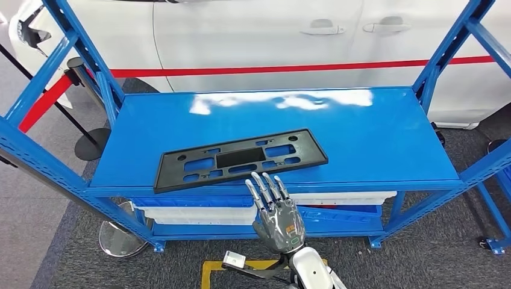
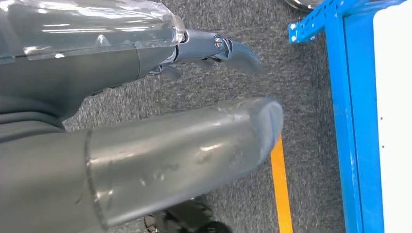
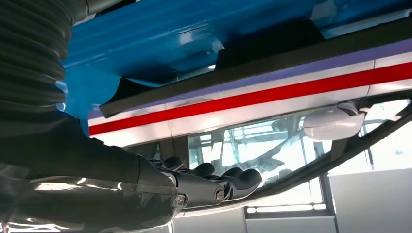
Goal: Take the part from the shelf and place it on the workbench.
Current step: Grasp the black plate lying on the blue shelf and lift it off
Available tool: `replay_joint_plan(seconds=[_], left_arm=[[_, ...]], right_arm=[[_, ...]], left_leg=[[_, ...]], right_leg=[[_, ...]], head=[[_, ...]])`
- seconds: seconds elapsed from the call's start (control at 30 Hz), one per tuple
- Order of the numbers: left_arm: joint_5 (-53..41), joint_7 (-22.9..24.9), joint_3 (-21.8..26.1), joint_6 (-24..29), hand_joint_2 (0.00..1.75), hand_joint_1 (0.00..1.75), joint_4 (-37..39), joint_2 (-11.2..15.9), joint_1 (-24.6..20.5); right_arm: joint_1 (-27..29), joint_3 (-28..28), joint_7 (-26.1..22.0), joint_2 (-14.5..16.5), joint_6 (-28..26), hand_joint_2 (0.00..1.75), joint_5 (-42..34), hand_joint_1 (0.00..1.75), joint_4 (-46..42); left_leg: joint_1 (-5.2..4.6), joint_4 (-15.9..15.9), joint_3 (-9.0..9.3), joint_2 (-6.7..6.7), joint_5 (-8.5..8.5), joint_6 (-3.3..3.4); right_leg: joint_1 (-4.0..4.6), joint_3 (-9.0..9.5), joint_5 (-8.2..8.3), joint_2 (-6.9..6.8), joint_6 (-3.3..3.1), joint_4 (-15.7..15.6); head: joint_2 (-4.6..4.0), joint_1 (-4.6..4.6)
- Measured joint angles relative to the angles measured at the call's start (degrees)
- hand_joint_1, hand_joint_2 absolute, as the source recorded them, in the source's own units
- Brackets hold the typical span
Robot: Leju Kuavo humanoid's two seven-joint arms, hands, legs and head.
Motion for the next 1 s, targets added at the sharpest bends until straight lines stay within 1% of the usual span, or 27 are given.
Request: replay_joint_plan(seconds=[0.03, 0.07, 0.1, 0.13, 0.17, 0.2, 0.23, 0.27, 0.3, 0.33, 0.37, 0.4, 0.43, 0.47, 0.5, 0.53, 0.57, 0.6, 0.63, 0.67, 0.7, 0.77, 0.83, 0.87, 0.9, 0.97, 1.0], left_arm=[[-0.01, 0.01, 0.0, 0.0, 0.0, 0.0, 0.01, 0.01, 0.07], [-0.01, 0.01, 0.0, 0.0, 0.0, 0.0, 0.01, 0.03, 0.1], [-0.01, 0.01, 0.01, 0.0, 0.0, 0.0, 0.01, 0.05, 0.11], [-0.01, 0.01, 0.01, 0.0, 0.0, 0.0, 0.03, 0.07, 0.1], [-0.03, 0.02, 0.01, 0.0, 0.0, 0.0, 0.05, 0.07, 0.08], [-0.07, 0.02, 0.01, 0.0, 0.0, 0.0, 0.07, 0.07, 0.07], [-0.13, 0.02, 0.01, 0.0, 0.0, 0.0, 0.09, 0.07, 0.07], [-0.19, 0.03, 0.01, 0.0, 0.0, 0.0, 0.1, 0.07, 0.07], [-0.31, 0.02, 0.01, 0.02, 0.0, 0.0, 0.1, 0.05, 0.09], [-0.48, 0.02, 0.01, 0.08, 0.0, 0.0, 0.1, 0.04, 0.08], [-0.68, 0.01, 0.01, 0.15, 0.0, 0.0, 0.1, 0.03, 0.04], [-0.92, 0.01, 0.01, 0.23, 0.0, 0.0, 0.1, 0.02, 0.0], [-1.07, 0.0, 0.01, 0.31, 0.0, 0.0, 0.1, 0.02, -0.03], [-1.16, -0.01, 0.01, 0.34, 0.0, 0.0, 0.1, 0.02, -0.03], [-1.2, -0.01, 0.01, 0.36, 0.0, 0.0, 0.1, 0.02, -0.01], [-1.21, -0.02, 0.01, 0.36, 0.0, 0.0, 0.1, 0.02, 0.01], [-1.24, -0.02, 0.01, 0.33, 0.0, 0.0, 0.1, 0.01, 0.03], [-1.28, -0.02, 0.01, 0.27, 0.0, 0.0, 0.1, -0.01, 0.03], [-1.32, -0.02, 0.01, 0.17, 0.0, 0.0, 0.1, -0.03, 0.01], [-1.35, -0.02, 0.01, 0.08, 0.0, 0.0, 0.11, -0.04, -0.01], [-1.38, -0.01, 0.01, 0.01, 0.0, 0.0, 0.11, -0.07, -0.01], [-1.51, 0.0, 0.01, -0.04, 0.0, 0.0, 0.13, -0.09, -0.03], [-1.77, -0.01, 0.01, -0.05, 0.0, 0.0, 0.14, -0.13, -0.07], [-1.9, -0.01, 0.01, -0.06, 0.0, 0.0, 0.14, -0.15, -0.1], [-1.97, -0.01, 0.01, -0.06, 0.0, 0.0, 0.14, -0.16, -0.11], [-2.04, 0.01, 0.01, -0.1, 0.0, 0.0, 0.14, -0.18, -0.06], [-2.06, 0.01, 0.01, -0.14, 0.0, 0.0, 0.14, -0.18, 0.0]], right_arm=[[0.01, 0.01, 0.0, 0.0, 0.0, 1.75, 0.0, 0.0, 0.19], [0.0, 0.02, 0.0, 0.01, 0.0, 1.75, 0.0, 0.0, 0.35], [-0.03, 0.03, 0.0, 0.03, 0.01, 1.75, 0.0, 0.0, 0.47], [-0.07, 0.04, 0.0, 0.07, 0.02, 1.75, 0.0, 0.0, 0.58], [-0.14, 0.04, 0.0, 0.11, 0.05, 1.75, 0.0, 0.0, 0.67], [-0.18, 0.05, 0.01, 0.15, 0.1, 1.75, 0.0, 0.0, 0.73], [-0.23, 0.07, 0.03, 0.18, 0.19, 1.75, -0.01, 0.0, 0.76], [-0.28, 0.09, 0.08, 0.21, 0.31, 1.75, -0.05, 0.0, 0.76], [-0.32, 0.1, 0.14, 0.24, 0.44, 1.75, -0.09, 0.0, 0.76], [-0.43, 0.1, 0.22, 0.26, 0.63, 1.75, -0.16, 0.0, 0.75], [-0.57, 0.1, 0.3, 0.28, 0.85, 1.75, -0.27, 0.0, 0.76], [-0.67, 0.1, 0.39, 0.28, 1.07, 1.75, -0.37, 0.0, 0.8], [-0.74, 0.1, 0.5, 0.28, 1.28, 1.75, -0.49, 0.0, 0.89], [-0.76, 0.1, 0.63, 0.27, 1.46, 1.75, -0.63, 0.0, 1.04], [-0.75, 0.1, 0.75, 0.27, 1.63, 1.75, -0.76, 0.0, 1.23], [-0.78, 0.1, 0.85, 0.26, 1.79, 1.75, -0.88, 0.0, 1.43], [-0.85, 0.1, 0.92, 0.27, 1.93, 1.75, -1.0, 0.0, 1.61], [-0.98, 0.1, 0.96, 0.27, 2.07, 1.75, -1.1, 0.0, 1.77], [-1.18, 0.1, 0.99, 0.29, 2.18, 1.75, -1.23, 0.0, 1.93], [-1.45, 0.1, 1.01, 0.34, 2.28, 1.75, -1.39, 0.0, 2.09], [-1.69, 0.09, 1.01, 0.42, 2.36, 1.75, -1.58, 0.0, 2.26], [-2.07, 0.08, 1.02, 0.66, 2.45, 1.75, -2.0, 0.0, 2.59], [-2.44, 0.08, 1.03, 0.99, 2.49, 1.75, -2.31, 0.0, 2.98], [-2.76, 0.08, 1.03, 1.21, 2.52, 1.75, -2.42, 0.0, 3.21], [-3.11, 0.08, 1.02, 1.44, 2.58, 1.75, -2.59, 0.0, 3.49], [-3.71, 0.08, 1.01, 1.77, 2.72, 1.75, -2.98, 0.0, 4.21], [-3.85, 0.08, 1.01, 1.85, 2.77, 1.75, -3.13, 0.0, 4.59]], left_leg=[[0.11, -0.66, -0.37, 0.01, 1.62, -0.13], [0.22, -3.59, 0.4, 0.02, 4.28, -0.2], [0.32, -7.67, 1.75, 0.04, 7.08, -0.19], [0.26, -11.34, 3.18, 0.05, 9.06, -0.1], [0.17, -13.89, 4.22, 0.02, 10.07, 0.18], [0.04, -15.08, 4.69, -0.03, 10.17, 0.51], [-0.13, -15.27, 4.82, -0.08, 9.83, 0.87], [-0.09, -15.42, 4.84, -0.13, 9.72, 1.3], [-0.02, -15.65, 4.93, -0.14, 9.7, 1.64], [0.08, -15.88, 5.12, -0.13, 9.67, 2.08], [0.19, -16.13, 5.32, -0.09, 9.65, 2.48], [0.21, -16.26, 5.48, -0.04, 9.57, 2.82], [0.18, -16.29, 5.56, 0.01, 9.44, 3.09], [0.16, -16.27, 5.63, 0.03, 9.32, 3.21], [0.14, -16.25, 5.75, 0.02, 9.18, 3.28], [0.13, -16.22, 5.97, -0.03, 9.01, 3.27], [0.13, -16.2, 6.28, -0.11, 8.8, 3.19], [0.13, -16.18, 6.64, -0.18, 8.56, 3.05], [0.01, -16.09, 6.94, -0.25, 8.28, 2.84], [-0.11, -16.0, 7.08, -0.29, 8.03, 2.57], [-0.23, -15.94, 7.09, -0.3, 7.87, 2.27], [-0.3, -16.08, 7.08, -0.27, 7.72, 1.56], [-0.16, -15.46, 6.98, -0.2, 7.11, 0.87], [-0.11, -13.79, 6.32, -0.18, 6.11, 0.57], [-0.05, -10.91, 5.0, -0.16, 4.61, 0.32], [-0.01, -3.13, 1.01, -0.16, 1.4, -0.04], [0.0, -0.37, -0.58, -0.16, 0.77, -0.14]], right_leg=[[-0.01, 0.51, -0.38, 0.06, 0.08, 0.03], [-0.05, 1.13, -0.83, 0.12, 0.22, 0.08], [-0.08, 1.72, -1.33, 0.15, 0.42, 0.14], [0.0, 2.19, -1.8, 0.2, 0.7, 0.28], [0.08, 2.42, -2.14, 0.23, 1.0, 0.41], [0.17, 2.44, -2.34, 0.27, 1.29, 0.48], [0.22, 2.41, -2.42, 0.29, 1.54, 0.5], [0.22, 2.38, -2.5, 0.28, 1.78, 0.44], [0.14, 2.38, -2.8, 0.24, 2.03, 0.62], [0.09, 2.01, -3.52, 0.2, 2.25, 1.58], [0.06, 0.96, -4.78, 0.18, 2.47, 3.79], [-0.03, -0.81, -6.41, 0.16, 2.62, 7.21], [-0.06, -3.19, -8.09, 0.15, 2.72, 11.4], [-0.11, -5.54, -9.18, 0.15, 2.81, 15.23], [-0.16, -7.21, -9.23, 0.15, 2.85, 17.51], [-0.19, -7.84, -8.06, 0.14, 2.82, 17.61], [-0.2, -7.26, -5.8, 0.13, 2.69, 15.35], [-0.18, -5.79, -3.03, 0.1, 2.45, 11.44], [-0.07, -4.17, -0.92, 0.08, 2.19, 7.49], [0.03, -2.84, 0.33, 0.07, 1.97, 4.25], [0.13, -2.14, 0.75, 0.09, 1.83, 2.37], [0.22, -1.92, 0.38, 0.23, 1.6, 1.45], [0.01, -1.55, 0.47, 0.28, 1.12, 0.98], [-0.12, -1.28, 0.48, 0.24, 0.83, 0.71], [-0.19, -1.04, 0.43, 0.17, 0.57, 0.56], [-0.08, -0.8, 0.16, 0.08, 0.2, 0.55], [-0.01, -0.67, 0.04, 0.06, 0.13, 0.57]], head=[[0.01, -0.02], [0.01, -0.03], [0.01, -0.03], [0.0, -0.05], [0.0, -0.08], [0.0, -0.07], [0.0, -0.05], [0.01, -0.02], [0.01, 0.02], [0.01, 0.09], [0.0, 0.16], [0.0, 0.23], [0.0, 0.3], [0.0, 0.31], [0.01, 0.3], [0.01, 0.3], [0.01, 0.31], [0.01, 0.32], [0.0, 0.33], [0.0, 0.37], [0.0, 0.35], [0.01, 0.33], [0.01, 0.23], [0.01, 0.11], [0.01, -0.03], [0.01, -0.23], [0.01, -0.25]])
